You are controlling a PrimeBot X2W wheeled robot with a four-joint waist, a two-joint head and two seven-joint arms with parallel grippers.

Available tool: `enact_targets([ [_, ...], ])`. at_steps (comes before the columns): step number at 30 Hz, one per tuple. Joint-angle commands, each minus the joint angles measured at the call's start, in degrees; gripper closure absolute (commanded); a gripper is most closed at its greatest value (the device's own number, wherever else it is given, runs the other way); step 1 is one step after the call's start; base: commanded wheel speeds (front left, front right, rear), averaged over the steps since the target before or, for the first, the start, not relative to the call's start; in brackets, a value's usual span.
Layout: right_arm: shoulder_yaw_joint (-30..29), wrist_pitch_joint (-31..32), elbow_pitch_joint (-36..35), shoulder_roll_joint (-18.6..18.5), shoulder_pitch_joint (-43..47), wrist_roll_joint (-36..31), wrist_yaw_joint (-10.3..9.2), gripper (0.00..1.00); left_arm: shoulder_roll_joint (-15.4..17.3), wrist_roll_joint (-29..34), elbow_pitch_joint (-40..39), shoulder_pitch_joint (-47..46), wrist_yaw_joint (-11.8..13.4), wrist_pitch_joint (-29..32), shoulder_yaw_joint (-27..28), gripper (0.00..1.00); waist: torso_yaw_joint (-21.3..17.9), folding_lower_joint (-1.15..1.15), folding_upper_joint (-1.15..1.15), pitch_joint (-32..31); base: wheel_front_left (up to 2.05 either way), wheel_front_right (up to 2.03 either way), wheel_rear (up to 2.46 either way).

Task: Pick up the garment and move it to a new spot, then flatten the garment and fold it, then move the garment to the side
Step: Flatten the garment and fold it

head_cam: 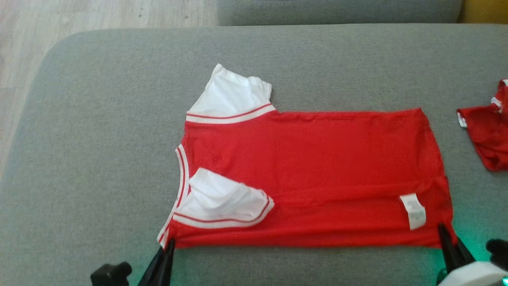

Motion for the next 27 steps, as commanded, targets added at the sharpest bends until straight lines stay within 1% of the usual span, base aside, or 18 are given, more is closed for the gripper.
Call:
enact_targets([
  [1,-0.80,1.23,-3.41,-1.01,1.55,0.24,0.37,0.51,2.04,-1.12,-2.03,-0.36,-0.08,0.48,2.20,1.00,-0.37,0.01,0.00,0.13,0.00,0.00,0.00],
  [2,-1.64,1.99,-4.64,-0.64,2.35,0.17,0.37,0.00,2.37,-1.31,-2.33,-0.13,-0.17,1.02,2.10,1.00,-0.50,0.01,0.00,0.22,0.00,0.00,0.00],
  [3,-2.57,2.49,-5.88,-0.34,2.95,-0.24,0.37,0.00,2.66,-1.55,-2.85,-0.01,-0.48,1.78,1.83,0.00,-0.62,0.01,0.00,0.34,0.00,0.00,0.00],
  [5,-3.94,3.21,-8.51,0.04,3.77,-1.45,0.37,0.00,3.68,-1.50,-4.12,-0.36,-0.58,3.19,1.62,0.00,-0.79,0.01,0.00,0.56,0.00,0.00,0.00],
  [9,-6.09,4.33,-14.38,0.72,4.38,-2.77,0.37,0.00,6.99,0.36,-8.75,-3.85,0.87,4.56,3.17,0.00,-1.17,0.01,0.00,1.64,0.00,0.00,0.00],
  [10,-6.09,4.33,-14.38,0.72,4.38,-2.77,0.37,0.00,6.99,0.36,-8.75,-3.85,0.87,4.56,3.17,0.00,-1.17,0.01,0.00,1.64,0.00,0.00,0.00],
  [13,-7.13,4.79,-18.77,0.74,3.81,-3.91,0.37,0.00,10.49,2.38,-13.10,-9.96,0.62,7.09,4.41,0.00,-1.59,0.01,0.00,3.67,0.00,0.00,0.00],
  [16,-7.24,5.56,-21.91,0.60,2.02,-4.99,0.37,0.00,13.65,4.83,-16.09,-19.63,-1.17,11.69,4.70,0.00,-2.40,0.01,0.00,6.63,0.00,0.00,0.00],
  [19,-6.60,6.20,-23.80,0.55,-0.59,-5.74,0.37,0.00,14.95,5.56,-15.63,-30.91,-5.25,17.61,3.77,0.00,-3.59,0.01,0.00,9.60,0.00,0.00,0.00],
  [21,-5.79,6.42,-24.43,0.50,-2.46,-6.14,0.37,0.00,14.97,5.58,-13.14,-38.12,-7.41,21.79,2.39,0.00,-4.55,0.01,0.00,11.28,0.00,0.00,0.00],
  [23,-4.79,6.53,-24.74,0.60,-4.14,-6.34,0.37,0.00,14.31,4.59,-9.65,-44.44,-8.78,26.04,0.57,0.00,-5.64,0.01,0.00,12.69,0.00,0.00,0.00],
  [27,-2.99,6.44,-24.64,0.73,-6.64,-6.40,0.37,0.00,12.96,1.46,-1.42,-54.41,-9.78,33.48,-3.13,0.00,-7.81,0.01,0.00,15.00,0.00,0.00,0.00],
])
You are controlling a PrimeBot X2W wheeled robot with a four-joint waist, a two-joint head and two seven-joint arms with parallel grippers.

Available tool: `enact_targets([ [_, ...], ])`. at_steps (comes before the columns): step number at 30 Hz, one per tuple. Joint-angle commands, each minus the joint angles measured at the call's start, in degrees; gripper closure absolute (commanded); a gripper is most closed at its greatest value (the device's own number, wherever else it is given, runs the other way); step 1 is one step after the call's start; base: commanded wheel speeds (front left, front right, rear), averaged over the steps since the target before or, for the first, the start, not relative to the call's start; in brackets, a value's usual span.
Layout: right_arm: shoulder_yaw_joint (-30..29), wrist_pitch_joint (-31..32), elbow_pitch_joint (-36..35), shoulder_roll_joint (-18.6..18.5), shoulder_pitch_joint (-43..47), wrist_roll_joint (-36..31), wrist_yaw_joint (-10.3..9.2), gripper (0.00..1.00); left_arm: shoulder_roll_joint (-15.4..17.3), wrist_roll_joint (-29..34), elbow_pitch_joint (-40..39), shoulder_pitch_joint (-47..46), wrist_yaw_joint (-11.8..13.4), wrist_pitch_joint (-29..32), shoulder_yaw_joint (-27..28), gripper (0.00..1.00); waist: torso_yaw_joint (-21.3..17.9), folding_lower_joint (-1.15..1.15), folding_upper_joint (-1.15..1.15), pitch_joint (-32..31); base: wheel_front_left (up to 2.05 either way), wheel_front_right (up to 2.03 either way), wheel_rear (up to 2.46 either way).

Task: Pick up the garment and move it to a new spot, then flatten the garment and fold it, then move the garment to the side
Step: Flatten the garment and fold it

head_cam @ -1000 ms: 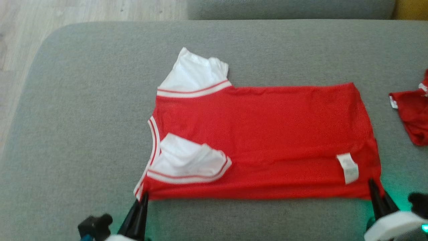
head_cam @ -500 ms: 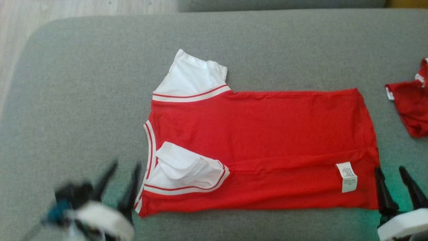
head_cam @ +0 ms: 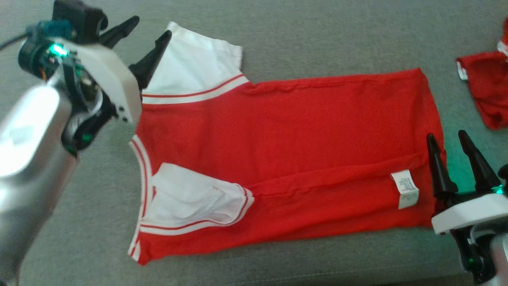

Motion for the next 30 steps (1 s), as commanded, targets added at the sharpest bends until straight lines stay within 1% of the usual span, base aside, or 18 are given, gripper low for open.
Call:
enact_targets([
  [1,1.00,-0.14,-1.45,-1.03,-0.43,-0.24,0.37,0.00,1.89,-0.33,0.18,-4.07,-0.27,0.92,1.80,0.00,-2.23,-0.02,0.00,2.23,0.00,0.00,0.00],
  [4,1.65,-0.75,-0.85,-0.91,-1.53,-0.14,0.37,0.00,1.70,-2.27,4.90,-8.84,-0.34,3.81,-1.22,0.00,-3.69,-0.02,0.00,3.83,0.00,0.00,0.00],
  [7,2.43,-1.42,0.06,-0.75,-2.45,0.05,0.37,0.00,2.39,-4.22,8.90,-12.06,-0.35,4.76,-3.64,0.00,-5.10,-0.02,0.00,4.96,0.00,0.00,0.00],
  [15,3.50,-2.97,1.80,-0.62,-4.02,0.91,0.37,0.00,4.00,-8.91,18.09,-15.59,-0.36,6.15,-6.83,0.00,-7.29,-0.02,0.00,6.78,0.00,0.00,0.00],
  [16,3.40,-3.16,1.95,-0.63,-4.03,0.97,0.37,0.00,4.07,-9.66,18.56,-15.60,-0.36,6.55,-7.32,0.37,-7.34,-0.02,0.00,6.85,0.00,0.00,0.00],
  [18,3.21,-3.44,2.21,-0.73,-4.05,1.12,0.37,0.00,4.31,-11.04,18.26,-15.74,-0.37,6.83,-8.60,1.00,-7.26,-0.02,0.00,6.95,0.00,0.00,0.00],
  [23,3.44,-3.67,2.88,-1.30,-5.36,1.16,0.37,0.00,5.53,-12.46,16.20,-17.05,-0.37,2.32,-11.38,1.00,-6.64,-0.02,0.00,6.63,0.00,0.00,0.00],
  [26,4.13,-3.04,3.53,-2.04,-8.30,2.23,0.37,0.00,5.98,-13.25,15.54,-17.97,-0.37,-0.22,-13.19,1.00,-6.26,-0.02,0.00,6.02,0.00,0.00,0.00],
  [27,4.13,-3.04,3.53,-2.04,-8.30,2.23,0.37,0.00,5.98,-13.25,15.54,-17.97,-0.37,-0.22,-13.19,1.00,-6.26,-0.02,0.00,6.02,0.00,0.00,0.00],
  [30,4.73,-0.96,5.36,-3.38,-12.61,4.31,0.37,0.00,6.21,-14.32,15.28,-18.91,-0.37,-1.72,-15.13,1.00,-5.80,-0.02,0.00,5.34,0.00,0.00,0.00],
])
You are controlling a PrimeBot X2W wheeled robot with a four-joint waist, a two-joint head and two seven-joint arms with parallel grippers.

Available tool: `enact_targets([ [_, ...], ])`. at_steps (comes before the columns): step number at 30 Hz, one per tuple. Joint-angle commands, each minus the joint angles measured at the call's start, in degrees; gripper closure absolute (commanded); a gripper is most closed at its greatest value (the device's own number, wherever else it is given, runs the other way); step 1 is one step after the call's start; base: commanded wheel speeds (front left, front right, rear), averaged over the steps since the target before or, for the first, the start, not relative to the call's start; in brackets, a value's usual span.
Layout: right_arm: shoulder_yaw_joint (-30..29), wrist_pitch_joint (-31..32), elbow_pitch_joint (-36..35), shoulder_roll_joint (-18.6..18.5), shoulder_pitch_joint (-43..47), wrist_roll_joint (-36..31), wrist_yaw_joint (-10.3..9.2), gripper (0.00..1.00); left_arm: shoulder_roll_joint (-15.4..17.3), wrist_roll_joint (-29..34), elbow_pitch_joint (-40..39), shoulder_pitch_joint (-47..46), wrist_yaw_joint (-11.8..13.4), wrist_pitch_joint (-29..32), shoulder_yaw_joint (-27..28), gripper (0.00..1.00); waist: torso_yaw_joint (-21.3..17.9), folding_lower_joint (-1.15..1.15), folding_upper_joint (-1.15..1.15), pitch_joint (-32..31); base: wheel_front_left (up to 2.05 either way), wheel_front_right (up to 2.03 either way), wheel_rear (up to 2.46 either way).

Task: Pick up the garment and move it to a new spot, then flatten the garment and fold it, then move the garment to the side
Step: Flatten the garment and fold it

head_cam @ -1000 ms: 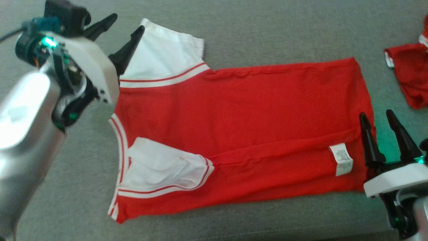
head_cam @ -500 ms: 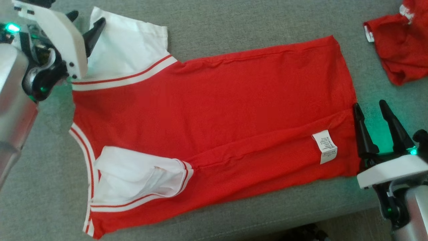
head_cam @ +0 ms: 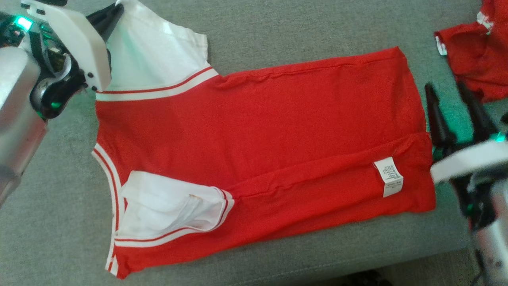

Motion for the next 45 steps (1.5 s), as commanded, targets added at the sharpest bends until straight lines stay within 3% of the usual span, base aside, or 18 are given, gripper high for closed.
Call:
enact_targets([
  [1,1.14,0.99,-0.56,-2.51,-2.25,1.01,0.37,0.00,2.76,-0.68,-1.29,-3.63,-0.31,-0.82,1.55,1.00,0.37,0.00,0.00,-0.45,0.00,0.00,0.00],
  [5,4.21,7.27,5.03,-5.65,-9.56,4.00,0.37,0.00,2.87,-2.31,-1.24,-5.14,-0.31,-2.08,-1.39,1.00,1.43,0.00,0.00,-0.72,0.00,0.00,0.00],
  [12,11.49,11.95,14.51,-8.80,-18.18,5.76,0.37,0.00,2.99,-4.35,-0.76,-7.70,-0.32,-4.17,-5.53,1.00,3.39,0.00,0.00,-0.10,0.00,0.00,0.00],
  [13,12.44,12.33,15.55,-9.01,-18.89,6.08,0.37,0.05,2.97,-4.64,-0.68,-7.92,-0.32,-4.41,-6.03,1.00,3.63,0.00,0.00,-0.05,0.00,0.00,0.00],
  [15,14.29,12.70,17.13,-9.63,-20.00,6.59,0.37,0.87,2.91,-5.25,-0.49,-8.29,-0.32,-4.95,-7.00,1.00,4.14,0.00,0.00,-0.04,0.00,0.00,0.00],
  [16,15.21,12.89,17.63,-9.85,-20.42,7.17,0.37,1.00,2.96,-5.52,-0.27,-8.48,-0.32,-5.34,-7.38,1.00,4.34,0.00,0.00,-0.04,0.00,0.00,0.00],
  [21,17.69,11.40,17.76,-11.86,-22.77,9.56,0.37,1.00,3.47,-5.85,0.29,-9.64,-0.32,-8.94,-9.16,1.00,4.93,0.00,0.00,-0.16,0.00,0.00,0.00],
  [27,16.52,5.01,17.65,-13.18,-26.95,10.21,0.37,1.00,4.53,-3.01,-0.66,-13.18,-0.32,-21.59,-10.58,1.00,5.27,0.00,0.00,-0.35,0.00,0.00,0.00],
  [32,15.01,2.37,17.63,-14.40,-27.51,10.83,0.37,1.00,5.97,-4.97,-2.89,-14.95,-0.32,-27.14,-11.92,1.00,6.26,0.00,0.00,-1.10,0.00,0.00,0.00],
  [40,13.80,1.77,15.19,-16.61,-20.93,12.41,0.37,1.00,12.41,-9.10,-12.58,-9.74,-0.32,-27.90,-15.80,1.00,8.51,0.00,0.00,-2.97,0.00,0.00,0.00],
  [45,11.32,1.85,12.30,-17.41,-13.68,13.08,0.37,1.00,18.14,-10.06,-18.65,-3.03,-0.32,-28.80,-16.79,1.00,10.13,0.00,0.00,-4.63,0.00,0.00,0.00],
])
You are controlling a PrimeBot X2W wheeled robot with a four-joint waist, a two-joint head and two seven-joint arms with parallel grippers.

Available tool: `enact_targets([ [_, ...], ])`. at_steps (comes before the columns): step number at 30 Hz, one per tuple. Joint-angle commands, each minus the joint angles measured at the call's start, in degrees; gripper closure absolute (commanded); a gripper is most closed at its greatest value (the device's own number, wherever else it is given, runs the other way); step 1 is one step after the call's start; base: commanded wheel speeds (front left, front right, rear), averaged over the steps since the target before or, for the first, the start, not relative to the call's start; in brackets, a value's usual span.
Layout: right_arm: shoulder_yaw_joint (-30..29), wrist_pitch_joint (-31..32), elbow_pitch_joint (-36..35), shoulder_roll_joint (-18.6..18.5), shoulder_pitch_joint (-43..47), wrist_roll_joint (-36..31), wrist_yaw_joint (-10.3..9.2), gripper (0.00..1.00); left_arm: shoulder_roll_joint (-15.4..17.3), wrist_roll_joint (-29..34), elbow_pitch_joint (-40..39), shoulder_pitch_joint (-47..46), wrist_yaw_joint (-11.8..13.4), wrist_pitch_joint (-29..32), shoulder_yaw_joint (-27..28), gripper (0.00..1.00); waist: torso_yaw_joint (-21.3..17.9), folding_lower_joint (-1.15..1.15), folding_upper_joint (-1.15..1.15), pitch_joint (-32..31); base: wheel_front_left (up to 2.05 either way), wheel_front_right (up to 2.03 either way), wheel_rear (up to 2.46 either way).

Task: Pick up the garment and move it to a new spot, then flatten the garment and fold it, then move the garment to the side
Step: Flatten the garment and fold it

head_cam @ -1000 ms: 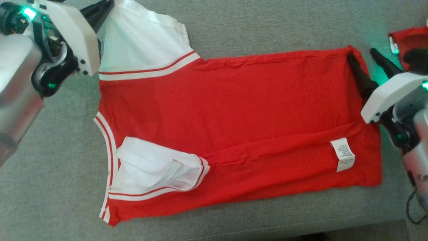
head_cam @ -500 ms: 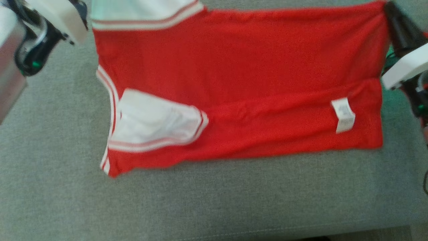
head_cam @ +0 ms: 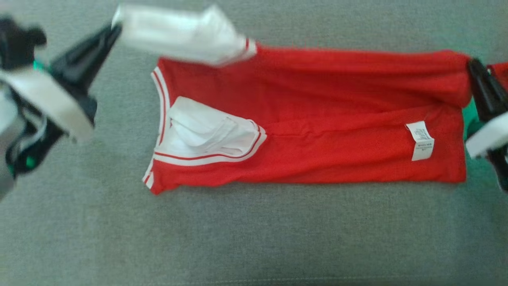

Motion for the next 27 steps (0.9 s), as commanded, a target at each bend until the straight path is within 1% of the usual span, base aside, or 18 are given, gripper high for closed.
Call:
enact_targets([
  [1,-0.60,-0.35,-1.89,-2.39,1.73,0.35,0.37,1.00,3.17,-0.19,-1.00,-1.34,0.11,-0.85,2.69,1.00,0.69,0.00,0.00,-0.79,0.00,0.00,0.00],
  [5,-3.90,0.62,-5.30,-2.75,8.23,-0.30,0.37,1.00,5.33,-0.19,-5.55,4.62,1.66,-2.32,2.39,1.00,1.46,0.00,0.00,-2.06,0.00,0.00,0.00],
  [8,-6.56,1.83,-8.15,-2.14,12.82,-1.16,0.37,1.00,6.15,0.60,-8.97,8.79,3.90,-3.05,2.22,1.00,1.78,0.00,0.00,-2.65,0.00,0.00,0.00],
  [11,-8.57,3.35,-10.63,-0.41,16.32,-2.13,0.37,1.00,6.28,1.48,-11.36,12.76,6.38,-3.35,2.09,1.00,1.81,0.00,0.00,-2.87,0.00,0.00,0.00],
  [12,-9.16,3.80,-11.18,0.39,17.18,-2.54,0.37,0.82,6.01,1.56,-11.83,14.06,7.28,-3.64,2.07,1.00,1.79,0.00,0.00,-2.92,0.00,0.00,0.00],
  [13,-9.64,4.21,-11.63,1.26,17.89,-3.09,0.37,0.11,5.54,1.19,-12.04,15.42,8.30,-4.06,2.06,0.89,1.73,0.00,0.00,-3.01,0.00,0.00,0.00],
  [14,-10.26,4.38,-11.99,2.40,18.39,-3.55,0.37,0.00,5.04,1.01,-12.06,16.77,9.33,-4.42,2.04,0.55,1.58,0.00,0.00,-3.16,0.00,0.00,0.00],
  [15,-11.05,4.29,-12.24,3.69,18.72,-4.12,0.37,0.00,4.46,0.88,-11.90,18.12,10.70,-5.06,2.04,0.00,1.34,0.00,0.00,-3.36,0.00,0.00,0.00],
  [17,-13.26,3.35,-12.41,6.50,19.48,-5.56,0.37,0.00,2.52,0.94,-11.62,20.77,13.36,-6.55,2.25,0.00,1.18,0.00,0.00,-3.96,0.00,0.00,0.00],
  [19,-15.79,1.18,-12.31,9.70,20.48,-7.17,0.37,0.00,-0.05,2.28,-10.93,23.51,17.08,-7.76,3.79,0.00,1.20,0.00,0.00,-4.78,0.00,0.00,0.00],
  [20,-17.03,-0.39,-12.30,11.29,21.14,-8.17,0.37,0.00,-1.75,3.26,-10.64,25.04,19.30,-8.03,5.77,0.00,1.28,0.00,0.00,-5.28,0.00,0.00,0.00],
  [21,-18.22,-2.06,-12.29,13.01,21.95,-9.01,0.37,0.00,-3.98,5.05,-10.83,26.86,21.93,-8.09,9.76,0.00,1.40,0.00,0.00,-5.87,0.00,0.00,0.00],
  [22,-19.34,-3.65,-12.26,14.77,22.89,-9.73,0.37,0.00,-6.29,7.63,-11.22,29.35,23.99,-8.12,13.71,0.00,1.58,0.00,0.00,-6.49,0.00,0.00,0.00],
  [24,-21.09,-6.57,-12.28,18.18,24.73,-10.86,0.37,0.00,-11.00,13.55,-12.28,35.67,27.42,-8.14,21.74,0.00,1.76,0.00,0.00,-7.88,0.00,0.00,0.00],
  [26,-22.21,-8.96,-11.91,21.06,26.35,-11.95,0.37,0.00,-15.67,20.01,-13.70,42.57,29.99,-8.15,29.13,0.00,1.87,0.00,0.00,-9.45,0.00,0.00,0.00],
  [27,-22.55,-9.71,-11.47,22.27,27.02,-12.33,0.37,0.00,-17.82,23.43,-14.59,45.84,30.61,-8.15,32.12,0.00,1.94,0.00,0.00,-10.16,0.00,0.00,0.00],
])
